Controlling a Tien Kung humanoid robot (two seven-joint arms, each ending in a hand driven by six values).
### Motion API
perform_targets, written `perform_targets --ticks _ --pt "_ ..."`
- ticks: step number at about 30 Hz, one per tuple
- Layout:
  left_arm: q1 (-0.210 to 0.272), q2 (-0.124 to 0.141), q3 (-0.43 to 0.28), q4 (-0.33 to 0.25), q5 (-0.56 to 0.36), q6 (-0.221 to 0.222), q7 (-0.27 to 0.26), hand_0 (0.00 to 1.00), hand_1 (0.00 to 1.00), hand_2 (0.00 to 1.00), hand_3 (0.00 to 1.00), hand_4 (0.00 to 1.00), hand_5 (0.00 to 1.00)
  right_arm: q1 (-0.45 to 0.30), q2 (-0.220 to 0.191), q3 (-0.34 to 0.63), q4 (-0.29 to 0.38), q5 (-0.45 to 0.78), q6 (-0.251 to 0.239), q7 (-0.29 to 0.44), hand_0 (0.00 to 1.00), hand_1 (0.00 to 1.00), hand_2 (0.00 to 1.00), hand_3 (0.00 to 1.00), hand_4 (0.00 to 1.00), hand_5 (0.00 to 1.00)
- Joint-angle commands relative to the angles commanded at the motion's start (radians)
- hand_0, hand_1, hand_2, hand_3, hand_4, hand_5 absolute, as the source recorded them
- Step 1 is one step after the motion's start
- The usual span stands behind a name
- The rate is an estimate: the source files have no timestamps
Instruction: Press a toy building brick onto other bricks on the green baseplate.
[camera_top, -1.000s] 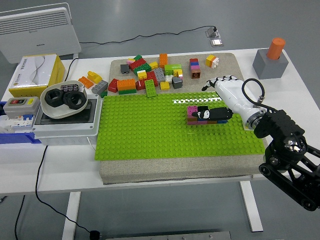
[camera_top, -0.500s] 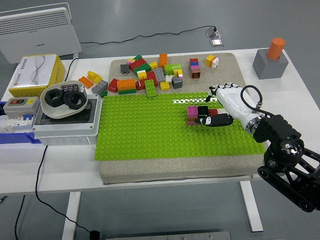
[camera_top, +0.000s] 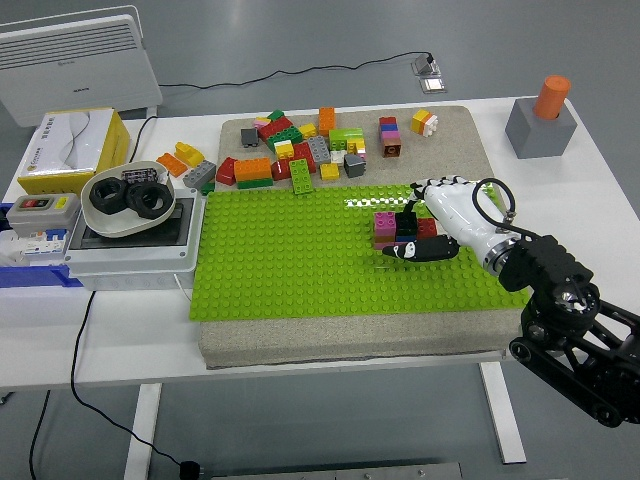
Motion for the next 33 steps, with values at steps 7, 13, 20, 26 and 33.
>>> perform_targets --ticks 7,13,20,26,33 --pt "0.0 0.0 -0.001 0.001 0.0 0.0 0.0 0.779 0.719 0.624 0.46 0.62 0.361 0.005 0.009 -0.011 -0.037 0.007 -0.004 0.002 0.941 0.871 0.899 0.62 0.998 0.664" --pt "0.001 0.0 0.0 0.001 0.0 -0.001 0.001 0.779 0.719 0.624 0.459 0.621 0.363 0.01 0.017 -0.021 -0.061 0.014 -0.008 0.005 0.941 0.872 0.9 0.622 0.998 0.66" --pt "0.001 -0.001 0.0 0.002 0.0 -0.001 0.001 0.779 0.72 0.624 0.459 0.621 0.364 0.011 0.021 -0.024 -0.07 0.021 -0.012 0.006 0.941 0.871 0.9 0.621 0.998 0.662" --pt "0.002 -0.002 0.0 0.003 0.0 -0.001 0.001 0.779 0.719 0.624 0.462 0.619 0.366 0.012 0.023 -0.027 -0.079 0.029 -0.014 0.006 0.942 0.871 0.9 0.624 0.998 0.66" --pt "0.003 -0.001 0.001 0.003 0.0 -0.001 0.001 0.779 0.72 0.623 0.462 0.617 0.367 0.01 0.025 -0.028 -0.088 0.039 -0.013 0.005 0.941 0.87 0.9 0.624 0.998 0.658"
